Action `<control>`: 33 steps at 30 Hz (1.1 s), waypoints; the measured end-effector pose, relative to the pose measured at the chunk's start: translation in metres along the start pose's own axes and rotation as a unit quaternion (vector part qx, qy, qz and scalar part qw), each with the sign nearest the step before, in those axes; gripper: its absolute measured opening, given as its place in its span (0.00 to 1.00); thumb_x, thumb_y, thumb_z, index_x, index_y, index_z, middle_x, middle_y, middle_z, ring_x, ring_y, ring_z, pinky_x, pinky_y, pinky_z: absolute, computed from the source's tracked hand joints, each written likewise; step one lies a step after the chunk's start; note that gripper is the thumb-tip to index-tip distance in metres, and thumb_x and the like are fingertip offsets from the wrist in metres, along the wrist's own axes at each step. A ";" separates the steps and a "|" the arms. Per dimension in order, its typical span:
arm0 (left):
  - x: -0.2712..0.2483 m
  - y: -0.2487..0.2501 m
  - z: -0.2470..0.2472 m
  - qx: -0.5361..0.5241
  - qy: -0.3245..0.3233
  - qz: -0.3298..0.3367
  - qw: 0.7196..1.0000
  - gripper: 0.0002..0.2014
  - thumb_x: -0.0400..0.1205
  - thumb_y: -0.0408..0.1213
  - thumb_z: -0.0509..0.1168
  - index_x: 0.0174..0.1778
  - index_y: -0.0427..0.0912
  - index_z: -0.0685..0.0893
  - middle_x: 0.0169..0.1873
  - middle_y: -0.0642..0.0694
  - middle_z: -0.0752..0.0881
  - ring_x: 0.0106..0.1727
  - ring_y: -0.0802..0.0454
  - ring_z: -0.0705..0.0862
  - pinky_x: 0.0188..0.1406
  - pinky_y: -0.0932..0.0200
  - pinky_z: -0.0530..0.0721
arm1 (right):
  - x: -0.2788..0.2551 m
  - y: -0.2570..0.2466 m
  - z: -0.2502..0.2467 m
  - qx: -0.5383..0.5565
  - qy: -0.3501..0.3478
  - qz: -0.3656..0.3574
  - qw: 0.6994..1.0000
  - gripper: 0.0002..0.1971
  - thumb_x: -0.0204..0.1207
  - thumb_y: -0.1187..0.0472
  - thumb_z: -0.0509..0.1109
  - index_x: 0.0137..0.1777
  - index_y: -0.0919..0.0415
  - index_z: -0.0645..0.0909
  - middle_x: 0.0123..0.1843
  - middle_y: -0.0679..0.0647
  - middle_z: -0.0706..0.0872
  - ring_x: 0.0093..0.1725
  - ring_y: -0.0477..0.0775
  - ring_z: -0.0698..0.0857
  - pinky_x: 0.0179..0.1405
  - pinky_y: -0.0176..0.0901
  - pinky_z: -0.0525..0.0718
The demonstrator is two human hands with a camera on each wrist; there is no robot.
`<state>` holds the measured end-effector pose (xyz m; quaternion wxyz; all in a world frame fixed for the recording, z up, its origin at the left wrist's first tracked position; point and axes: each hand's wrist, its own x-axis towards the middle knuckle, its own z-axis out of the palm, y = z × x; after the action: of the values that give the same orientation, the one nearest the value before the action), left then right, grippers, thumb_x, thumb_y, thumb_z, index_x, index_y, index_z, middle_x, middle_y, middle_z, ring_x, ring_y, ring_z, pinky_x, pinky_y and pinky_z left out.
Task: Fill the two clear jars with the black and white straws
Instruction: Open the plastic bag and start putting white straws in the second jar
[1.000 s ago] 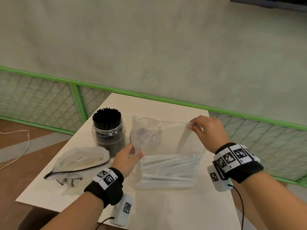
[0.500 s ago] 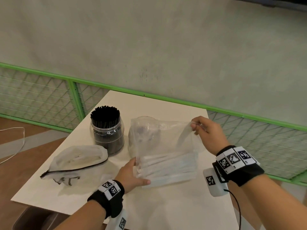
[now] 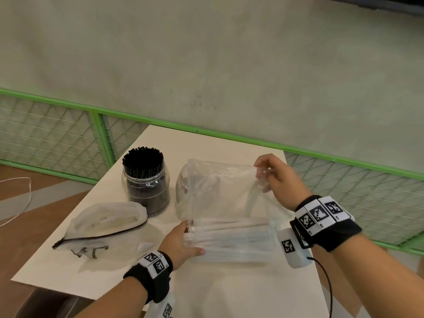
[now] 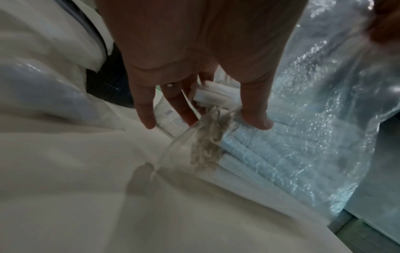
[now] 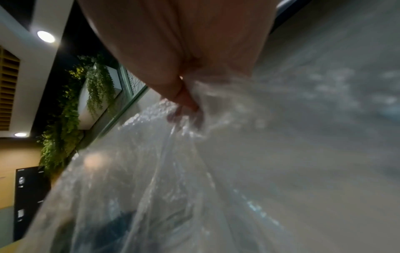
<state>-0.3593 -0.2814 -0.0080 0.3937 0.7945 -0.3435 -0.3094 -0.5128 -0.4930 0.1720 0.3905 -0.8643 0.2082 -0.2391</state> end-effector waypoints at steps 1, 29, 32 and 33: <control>-0.001 0.000 -0.003 0.012 0.009 0.003 1.000 0.41 0.62 0.51 0.81 0.71 0.50 0.72 0.59 0.51 0.79 0.61 0.53 0.78 0.60 0.61 0.74 | -0.001 0.001 0.000 -0.011 0.004 0.001 1.000 0.28 0.72 0.83 0.49 0.45 0.47 0.77 0.38 0.52 0.79 0.35 0.44 0.80 0.34 0.32 0.82; -0.025 0.095 -0.121 0.119 0.177 0.205 0.955 0.24 0.65 0.59 0.75 0.55 0.61 0.79 0.47 0.63 0.77 0.48 0.71 0.79 0.43 0.76 0.74 | -0.001 0.023 0.010 0.170 0.094 0.090 0.977 0.08 0.82 0.69 0.61 0.41 0.61 0.76 0.38 0.57 0.82 0.38 0.52 0.85 0.45 0.39 0.80; -0.024 0.100 -0.129 0.204 0.184 0.185 0.944 0.31 0.63 0.67 0.66 0.59 0.56 0.81 0.48 0.61 0.77 0.48 0.63 0.79 0.44 0.62 0.78 | -0.009 0.038 0.018 0.123 0.105 0.133 0.978 0.04 0.77 0.71 0.66 0.41 0.66 0.78 0.38 0.59 0.85 0.41 0.52 0.85 0.44 0.34 0.80; -0.023 0.099 -0.128 0.227 0.176 0.178 0.941 0.32 0.63 0.67 0.65 0.60 0.55 0.80 0.48 0.60 0.77 0.48 0.61 0.79 0.44 0.62 0.77 | -0.013 0.046 0.022 0.085 0.102 0.148 0.980 0.03 0.75 0.69 0.68 0.40 0.66 0.78 0.39 0.59 0.86 0.43 0.55 0.85 0.45 0.38 0.79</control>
<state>-0.3050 -0.2552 0.1443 0.3060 0.8301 -0.4661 -0.0037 -0.5185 -0.5014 0.1201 0.4705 -0.7587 0.3510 -0.2824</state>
